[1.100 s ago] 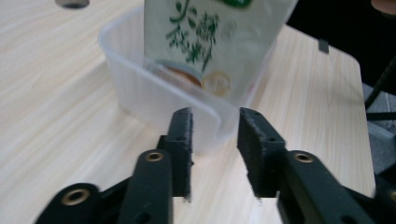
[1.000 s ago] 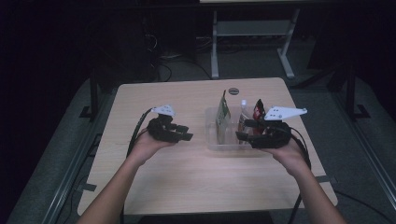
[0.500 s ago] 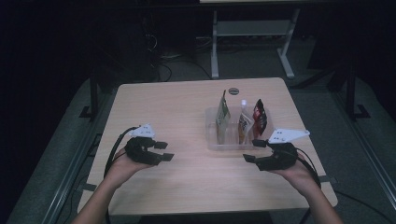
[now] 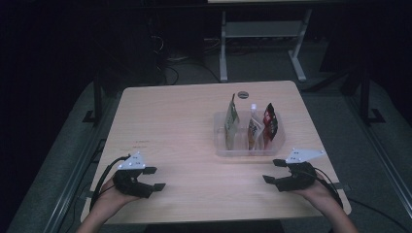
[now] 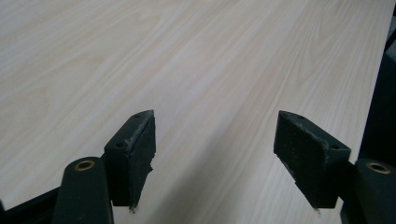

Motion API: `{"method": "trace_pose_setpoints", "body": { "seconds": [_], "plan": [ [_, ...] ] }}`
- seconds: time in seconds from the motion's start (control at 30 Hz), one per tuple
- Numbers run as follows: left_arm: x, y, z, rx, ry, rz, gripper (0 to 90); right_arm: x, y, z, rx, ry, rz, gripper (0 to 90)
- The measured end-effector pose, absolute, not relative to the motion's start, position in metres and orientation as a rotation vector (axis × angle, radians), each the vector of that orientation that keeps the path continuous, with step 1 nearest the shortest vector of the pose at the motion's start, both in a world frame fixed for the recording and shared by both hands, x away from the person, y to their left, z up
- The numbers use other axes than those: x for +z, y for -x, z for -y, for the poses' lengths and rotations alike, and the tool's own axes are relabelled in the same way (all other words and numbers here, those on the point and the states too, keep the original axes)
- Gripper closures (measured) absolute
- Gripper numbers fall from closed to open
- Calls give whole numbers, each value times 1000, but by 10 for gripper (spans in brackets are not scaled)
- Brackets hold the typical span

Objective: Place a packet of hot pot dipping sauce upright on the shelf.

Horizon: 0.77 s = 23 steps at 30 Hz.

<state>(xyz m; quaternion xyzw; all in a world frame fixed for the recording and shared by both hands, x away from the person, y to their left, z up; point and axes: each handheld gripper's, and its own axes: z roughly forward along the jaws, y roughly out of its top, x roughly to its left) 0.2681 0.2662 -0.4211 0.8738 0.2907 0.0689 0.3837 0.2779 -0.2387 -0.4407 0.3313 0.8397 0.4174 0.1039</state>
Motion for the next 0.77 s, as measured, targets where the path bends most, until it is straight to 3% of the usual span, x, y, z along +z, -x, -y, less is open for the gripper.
{"method": "trace_pose_setpoints", "body": {
  "seconds": [0.4,0.77],
  "plan": [
    [-446,-268,-281,205,-2302,-728,174,-467,-282,252,1145,-977,-2507,161],
    [-448,-269,-279,231,-2330,-712,174,-466,-283,259,1172,-988,-2462,161]
  ]
}}
